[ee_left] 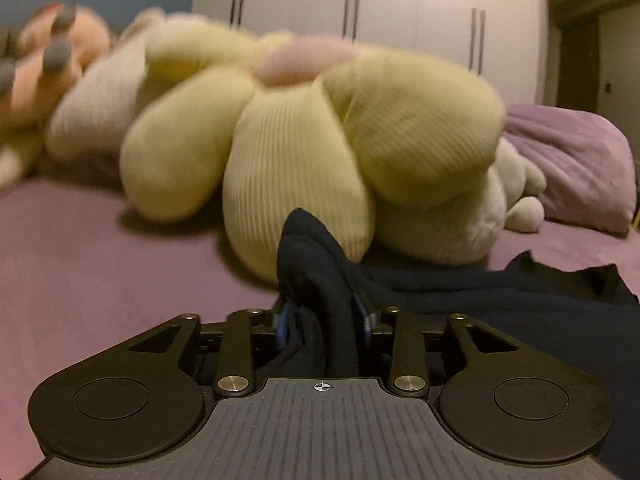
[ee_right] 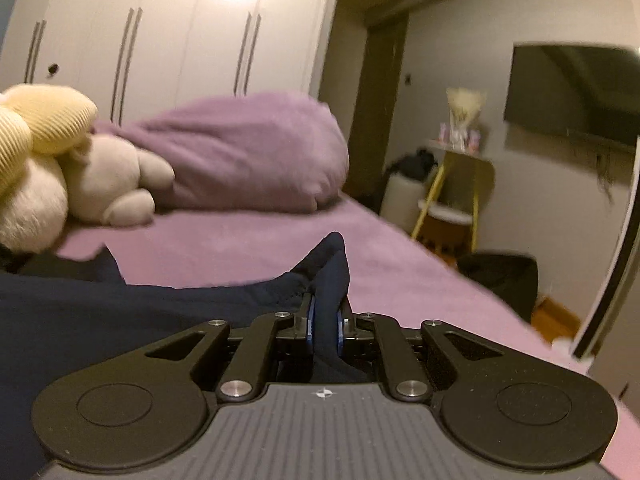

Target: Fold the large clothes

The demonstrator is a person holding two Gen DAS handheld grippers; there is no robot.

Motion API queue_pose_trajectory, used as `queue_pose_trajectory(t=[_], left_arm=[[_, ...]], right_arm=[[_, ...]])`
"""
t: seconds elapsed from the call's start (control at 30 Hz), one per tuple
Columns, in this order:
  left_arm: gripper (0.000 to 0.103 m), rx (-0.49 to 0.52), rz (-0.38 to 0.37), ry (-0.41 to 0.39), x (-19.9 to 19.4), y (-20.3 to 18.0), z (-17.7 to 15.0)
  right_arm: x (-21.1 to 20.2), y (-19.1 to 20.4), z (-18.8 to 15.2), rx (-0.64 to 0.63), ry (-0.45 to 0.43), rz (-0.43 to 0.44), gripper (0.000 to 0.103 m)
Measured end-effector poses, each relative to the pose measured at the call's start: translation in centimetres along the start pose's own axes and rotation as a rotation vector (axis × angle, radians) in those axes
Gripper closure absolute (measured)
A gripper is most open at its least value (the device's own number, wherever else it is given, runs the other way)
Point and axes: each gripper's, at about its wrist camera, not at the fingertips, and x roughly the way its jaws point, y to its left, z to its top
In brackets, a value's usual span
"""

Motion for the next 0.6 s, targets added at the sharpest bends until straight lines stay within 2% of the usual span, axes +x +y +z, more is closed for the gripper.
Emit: queue_pose_trajectory(t=[0.1,0.3,0.37,0.4,0.43,0.5,0.53,0.6], left_arm=[[0.050,-0.056,-0.023,0.051,1.3,0.9,-0.1],[0.032,-0.160,-0.057,0.092,2.7,2.3,-0.6],[0.020,-0.192,-0.064,0.094,2.1,3.0,-0.3],[0.018,-0.209,-0.067,0.091,1.6,3.3,-0.2],[0.016,-0.222,-0.066,0.092,0.9,3.8,0.1],[0.016,-0.220,-0.086,0.089,-0.9,4.6,0.8],[0.016,-0.197,-0.090,0.074,-2.3,4.9,1.1],[0.017,-0.156,-0.120,0.037,-5.3,5.0,1.5]], right_arm=[[2.1,0.3,-1.1,0.006,0.092,0.011,0.089],[2.9,0.5,-2.0,0.026,0.110,0.025,0.085],[2.7,0.3,-1.8,0.041,0.107,0.032,0.085],[2.4,-0.3,-1.7,0.064,0.103,0.038,0.082],[2.1,-0.9,-1.5,0.094,0.094,0.043,0.079],[0.7,-2.6,-1.1,0.174,0.068,0.061,0.052],[-0.2,-3.5,-0.7,0.216,0.053,0.084,0.047],[-2.6,-4.7,-0.1,0.265,0.013,0.085,0.045]])
